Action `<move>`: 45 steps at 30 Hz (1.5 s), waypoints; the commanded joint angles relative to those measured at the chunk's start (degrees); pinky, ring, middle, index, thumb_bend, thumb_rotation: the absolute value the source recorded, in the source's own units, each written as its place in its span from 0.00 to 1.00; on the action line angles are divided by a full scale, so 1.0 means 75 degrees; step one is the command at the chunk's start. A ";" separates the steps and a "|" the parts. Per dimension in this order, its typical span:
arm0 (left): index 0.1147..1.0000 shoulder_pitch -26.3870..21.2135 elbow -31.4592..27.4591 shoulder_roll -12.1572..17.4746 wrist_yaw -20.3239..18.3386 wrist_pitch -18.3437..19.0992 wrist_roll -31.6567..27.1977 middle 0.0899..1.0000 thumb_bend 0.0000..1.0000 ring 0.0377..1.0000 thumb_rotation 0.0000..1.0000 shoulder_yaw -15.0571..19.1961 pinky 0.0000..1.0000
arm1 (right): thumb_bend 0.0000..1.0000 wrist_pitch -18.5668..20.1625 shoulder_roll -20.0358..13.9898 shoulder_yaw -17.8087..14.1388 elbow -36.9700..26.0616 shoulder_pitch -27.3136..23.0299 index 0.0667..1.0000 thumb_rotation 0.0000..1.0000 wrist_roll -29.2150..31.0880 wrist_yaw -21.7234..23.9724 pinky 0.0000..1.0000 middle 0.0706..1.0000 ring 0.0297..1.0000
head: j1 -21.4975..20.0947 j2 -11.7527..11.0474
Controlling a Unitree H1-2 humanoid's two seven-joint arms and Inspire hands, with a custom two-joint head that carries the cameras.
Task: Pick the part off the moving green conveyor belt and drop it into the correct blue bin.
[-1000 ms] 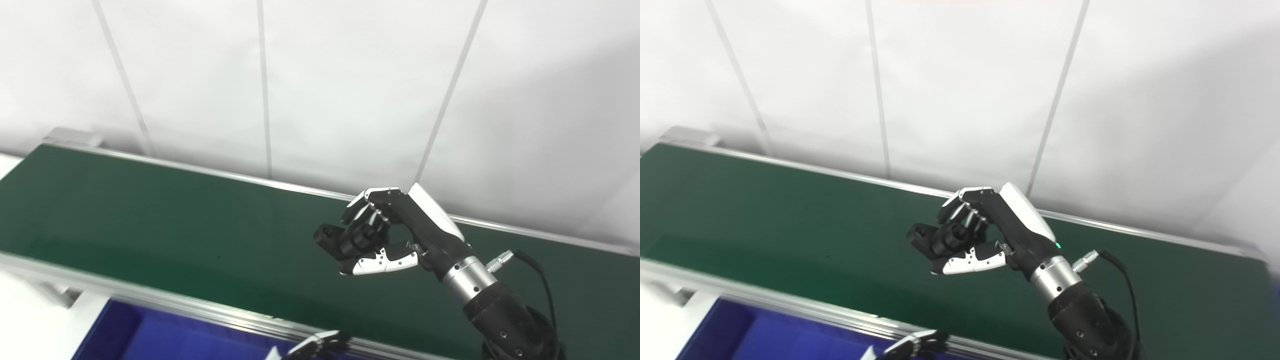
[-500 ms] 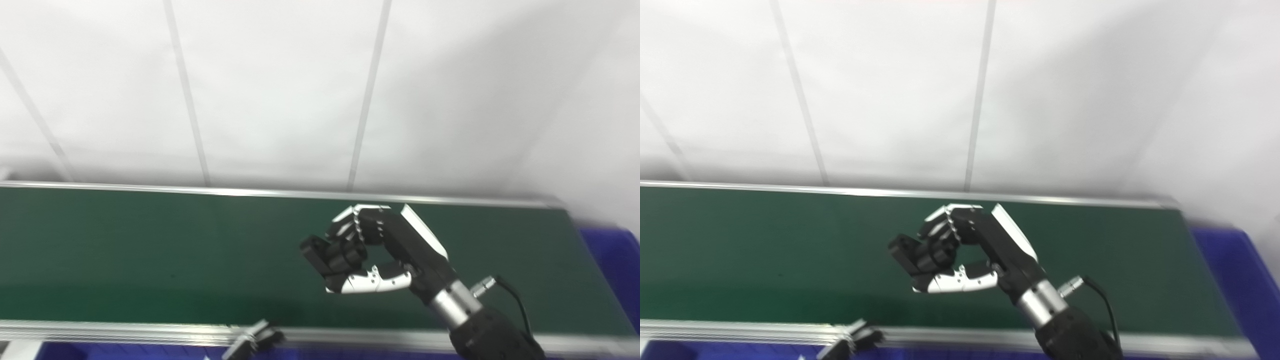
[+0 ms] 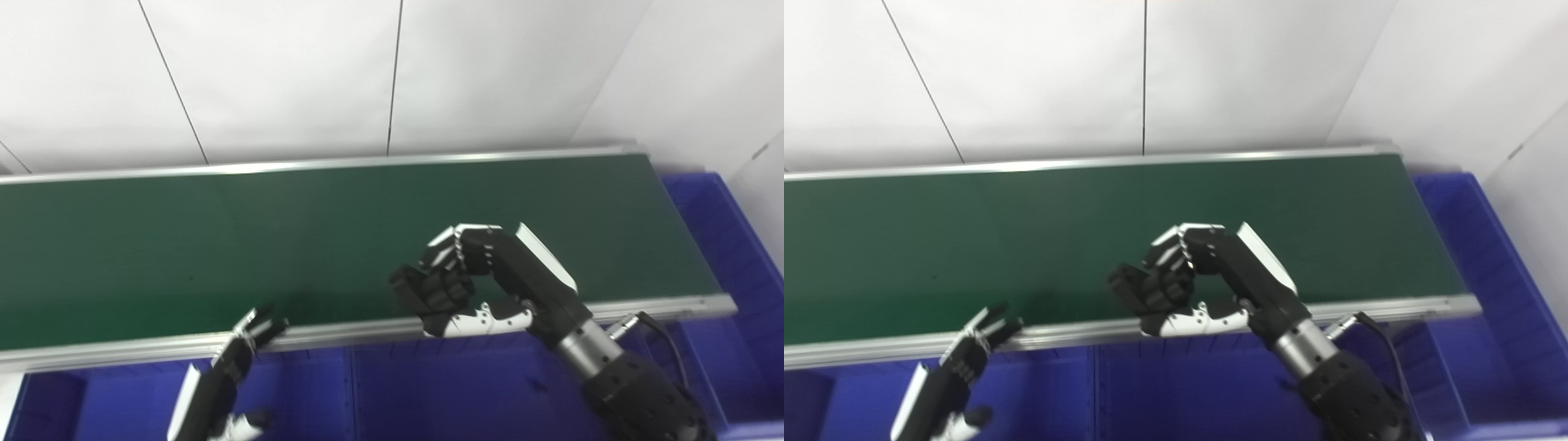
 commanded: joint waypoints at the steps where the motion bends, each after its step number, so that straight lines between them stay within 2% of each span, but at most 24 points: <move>1: 0.86 0.0167 -0.0224 -0.0239 -0.0789 -0.0238 -0.0271 0.78 0.86 0.83 0.70 0.0441 0.90 | 0.52 -0.0059 -0.0180 -0.0053 -0.0304 0.0178 0.49 0.00 -0.0055 -0.0060 0.29 0.39 0.34 | 0.0005 0.0016; 5: 0.86 0.0259 -0.0219 -0.0816 -0.1957 -0.0238 -0.0621 0.78 0.85 0.83 0.69 0.1338 0.89 | 0.52 -0.0059 -0.0368 -0.0131 -0.0264 0.0738 0.49 0.00 -0.0203 -0.0168 0.29 0.40 0.35 | 0.0058 0.0135; 8: 0.85 0.0312 -0.0277 -0.1183 -0.2488 -0.0238 -0.0643 0.77 0.88 0.80 0.69 0.1828 0.87 | 0.52 -0.0065 -0.0432 -0.0141 -0.0211 0.0983 0.48 0.00 -0.0329 -0.0230 0.30 0.40 0.36 | 0.0070 0.0160; 12: 0.85 0.0306 -0.0269 -0.1578 -0.3140 -0.0238 -0.0700 0.77 0.88 0.80 0.68 0.2348 0.86 | 0.52 -0.0215 -0.0493 0.0074 0.0065 0.1071 0.48 0.00 -0.0635 -0.0369 0.32 0.40 0.36 | 0.0060 0.0168; 18: 0.84 0.0361 -0.0305 -0.1988 -0.3772 -0.0237 -0.0770 0.77 0.89 0.79 0.68 0.2826 0.84 | 0.52 -0.1634 -0.0056 0.0949 0.1342 0.1361 0.49 0.00 -0.2216 -0.1491 0.28 0.38 0.32 | 0.0173 0.0233; 22: 0.84 0.0410 -0.0358 -0.2188 -0.3975 -0.0236 -0.0692 0.76 0.91 0.78 0.70 0.3020 0.83 | 0.52 -0.2738 0.0214 0.1548 0.2437 0.1408 0.47 0.00 -0.3489 -0.2624 0.26 0.35 0.29 | 0.0178 0.0271; 24: 0.84 0.0398 -0.0363 -0.2247 -0.4129 -0.0237 -0.0672 0.77 0.91 0.79 0.70 0.3101 0.83 | 0.52 -0.2947 0.0273 0.1901 0.2950 0.1305 0.47 0.00 -0.4229 -0.2967 0.27 0.34 0.29 | 0.0187 0.0283; 27: 0.84 0.0396 -0.0365 -0.2342 -0.4307 -0.0237 -0.0665 0.77 0.89 0.78 0.69 0.3183 0.83 | 0.52 -0.3163 0.0227 0.2221 0.3374 0.1163 0.47 0.00 -0.4893 -0.3272 0.27 0.34 0.29 | 0.0229 0.0299; 31: 0.84 0.0381 -0.0374 -0.2467 -0.4481 -0.0237 -0.0660 0.77 0.87 0.78 0.69 0.3313 0.82 | 0.52 -0.3179 0.0113 0.2504 0.3629 0.1008 0.48 0.00 -0.5674 -0.3432 0.27 0.34 0.29 | 0.0315 0.0346; 32: 0.84 0.0369 -0.0360 -0.2496 -0.4560 -0.0236 -0.0699 0.76 0.87 0.78 0.69 0.3355 0.82 | 0.52 -0.3127 0.0103 0.2530 0.3639 0.1006 0.46 0.00 -0.5769 -0.3420 0.27 0.39 0.29 | 0.0354 0.0375; 34: 0.84 0.0357 -0.0336 -0.2543 -0.4704 -0.0235 -0.0767 0.76 0.87 0.78 0.69 0.3430 0.82 | 0.52 -0.2937 0.0120 0.2551 0.3617 0.1021 0.47 0.00 -0.5958 -0.3324 0.25 0.35 0.29 | 0.0374 0.0400; 38: 0.84 0.0350 -0.0333 -0.2678 -0.4933 -0.0234 -0.0781 0.76 0.87 0.78 0.69 0.3610 0.82 | 0.52 -0.2518 0.0170 0.2539 0.3430 0.1072 0.48 0.00 -0.6449 -0.2938 0.24 0.35 0.30 | 0.0354 0.0432; 42: 0.84 0.0378 -0.0384 -0.2714 -0.4976 -0.0237 -0.0718 0.76 0.88 0.77 0.70 0.3659 0.82 | 0.53 -0.2260 0.0213 0.2481 0.3279 0.1135 0.48 0.01 -0.6900 -0.2630 0.37 0.37 0.43 | 0.0337 0.0435; 43: 0.84 0.0384 -0.0396 -0.2705 -0.4975 -0.0237 -0.0718 0.76 0.89 0.78 0.69 0.3651 0.82 | 0.53 -0.2213 0.0219 0.2474 0.3249 0.1145 0.48 0.04 -0.6997 -0.2579 0.43 0.42 0.48 | 0.0337 0.0435; 44: 0.85 0.0377 -0.0389 -0.2702 -0.5018 -0.0237 -0.0768 0.76 0.89 0.78 0.69 0.3651 0.83 | 0.52 -0.2169 0.0221 0.2468 0.3208 0.1160 0.46 0.12 -0.7124 -0.2542 0.48 0.53 0.52 | 0.0336 0.0438; 45: 0.85 0.0371 -0.0381 -0.2702 -0.5050 -0.0237 -0.0806 0.76 0.89 0.79 0.69 0.3654 0.83 | 0.52 -0.2143 0.0227 0.2459 0.3178 0.1173 0.46 0.13 -0.7214 -0.2513 0.49 0.54 0.52 | 0.0336 0.0438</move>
